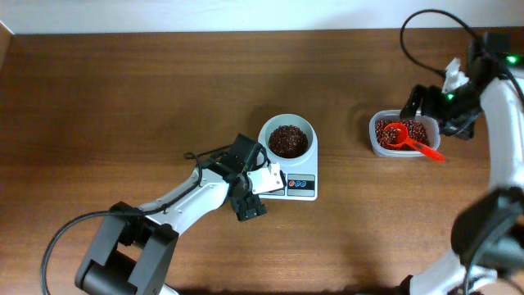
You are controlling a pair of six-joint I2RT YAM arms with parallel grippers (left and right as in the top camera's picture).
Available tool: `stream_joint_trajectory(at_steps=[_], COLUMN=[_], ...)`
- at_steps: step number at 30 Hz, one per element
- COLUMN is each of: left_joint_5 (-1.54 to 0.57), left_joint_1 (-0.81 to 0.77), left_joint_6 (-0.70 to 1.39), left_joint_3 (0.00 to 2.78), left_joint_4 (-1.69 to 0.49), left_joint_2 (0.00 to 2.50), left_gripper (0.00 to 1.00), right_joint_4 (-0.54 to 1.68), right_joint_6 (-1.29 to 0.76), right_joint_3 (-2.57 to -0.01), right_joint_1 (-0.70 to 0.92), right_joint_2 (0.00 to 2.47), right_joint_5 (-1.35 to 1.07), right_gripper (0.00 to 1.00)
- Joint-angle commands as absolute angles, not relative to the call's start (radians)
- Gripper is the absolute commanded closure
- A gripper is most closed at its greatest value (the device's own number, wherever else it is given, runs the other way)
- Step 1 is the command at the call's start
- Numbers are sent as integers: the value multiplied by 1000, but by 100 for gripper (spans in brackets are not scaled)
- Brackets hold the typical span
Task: Scoop item into bowl and weigh 50g on scale
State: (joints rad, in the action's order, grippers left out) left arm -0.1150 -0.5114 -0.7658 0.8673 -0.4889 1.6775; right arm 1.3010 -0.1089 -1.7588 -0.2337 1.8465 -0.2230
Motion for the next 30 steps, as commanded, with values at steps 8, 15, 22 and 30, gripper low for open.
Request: stream_joint_trajectory(at_steps=[8,15,22,30], left_joint_5=[-115,-115,-115,-115], left_joint_1=[-513,-513,-513,-513], left_joint_6=[-760,-760,-760,-760], left_joint_3=[862,862,862,862], left_joint_4=[-490,-490,-490,-490], left_joint_2=[1687,1687,1687,1687], left_gripper=[1,1,1,1], right_joint_4=[1301,1305,1332,1399], right_joint_6=[-113,-113,-109,-109], right_joint_3=[-1761,-1761,-1760,-1731], right_joint_1=[-209,-208,-208,-175], right_joint_2=[1231,958,822,709], right_joint_5=[-232,-232,-160,-118], right_gripper=[1,1,1,1])
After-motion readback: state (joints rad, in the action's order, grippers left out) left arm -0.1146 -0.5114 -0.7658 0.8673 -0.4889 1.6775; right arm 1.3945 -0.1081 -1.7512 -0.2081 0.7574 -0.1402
